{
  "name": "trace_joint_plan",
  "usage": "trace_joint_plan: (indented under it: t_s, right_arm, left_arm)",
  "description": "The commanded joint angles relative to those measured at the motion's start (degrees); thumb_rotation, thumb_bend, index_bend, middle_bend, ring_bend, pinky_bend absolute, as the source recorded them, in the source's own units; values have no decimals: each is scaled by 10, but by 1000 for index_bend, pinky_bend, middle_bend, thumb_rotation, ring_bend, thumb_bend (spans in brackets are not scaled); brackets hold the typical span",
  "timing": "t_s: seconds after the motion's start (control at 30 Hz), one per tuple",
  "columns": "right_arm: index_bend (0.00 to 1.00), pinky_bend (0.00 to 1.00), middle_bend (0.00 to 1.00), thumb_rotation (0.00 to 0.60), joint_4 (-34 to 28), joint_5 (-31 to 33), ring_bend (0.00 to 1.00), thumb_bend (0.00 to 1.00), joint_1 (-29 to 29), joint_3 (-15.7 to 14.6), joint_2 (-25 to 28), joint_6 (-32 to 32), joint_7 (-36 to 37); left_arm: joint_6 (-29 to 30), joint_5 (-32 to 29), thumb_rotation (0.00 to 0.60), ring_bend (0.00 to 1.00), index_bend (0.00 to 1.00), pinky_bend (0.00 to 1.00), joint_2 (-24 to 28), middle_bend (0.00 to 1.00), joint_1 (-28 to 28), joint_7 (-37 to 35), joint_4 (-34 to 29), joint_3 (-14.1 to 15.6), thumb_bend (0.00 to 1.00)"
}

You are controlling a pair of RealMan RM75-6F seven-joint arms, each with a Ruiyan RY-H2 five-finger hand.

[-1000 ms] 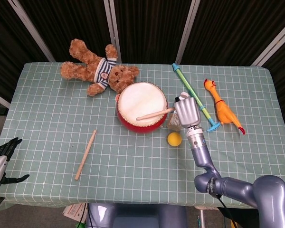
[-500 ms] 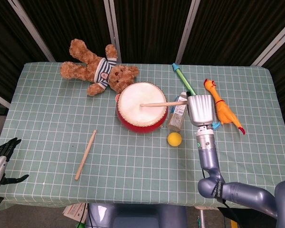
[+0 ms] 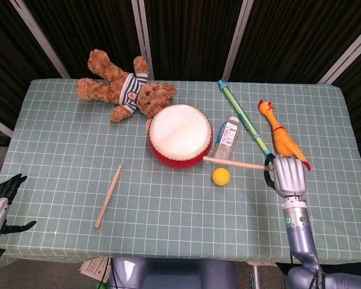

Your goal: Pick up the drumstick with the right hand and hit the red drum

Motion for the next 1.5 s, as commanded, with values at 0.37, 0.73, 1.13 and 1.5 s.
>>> trace_joint_plan:
  t_s: [0.37, 0.73, 1.13, 1.5]
  right_arm:
    - [963, 1000, 1000, 600, 7, -35, 1000, 562, -59, -85, -55, -6, -39]
    - [516, 1000, 998, 600, 25, -7, 1000, 562, -61, -76, -92, -22, -85]
    - [116, 823, 744, 600, 11, -10, 877, 420, -70, -76, -65, -8, -124]
    - [0, 220, 92, 600, 5, -139, 153, 391, -119, -95, 59, 55, 12]
  left_arm:
    - [18, 9, 600, 0, 0, 0, -9, 0, 7, 9, 7, -1, 15]
    - [20, 8, 600, 0, 0, 0, -11, 0, 8, 14, 9, -2, 15]
    - [18, 6, 600, 0, 0, 0, -11, 0, 7, 20, 8, -2, 15]
    - [39, 19, 600, 0, 0, 0, -21, 0, 11, 34, 20, -5, 15]
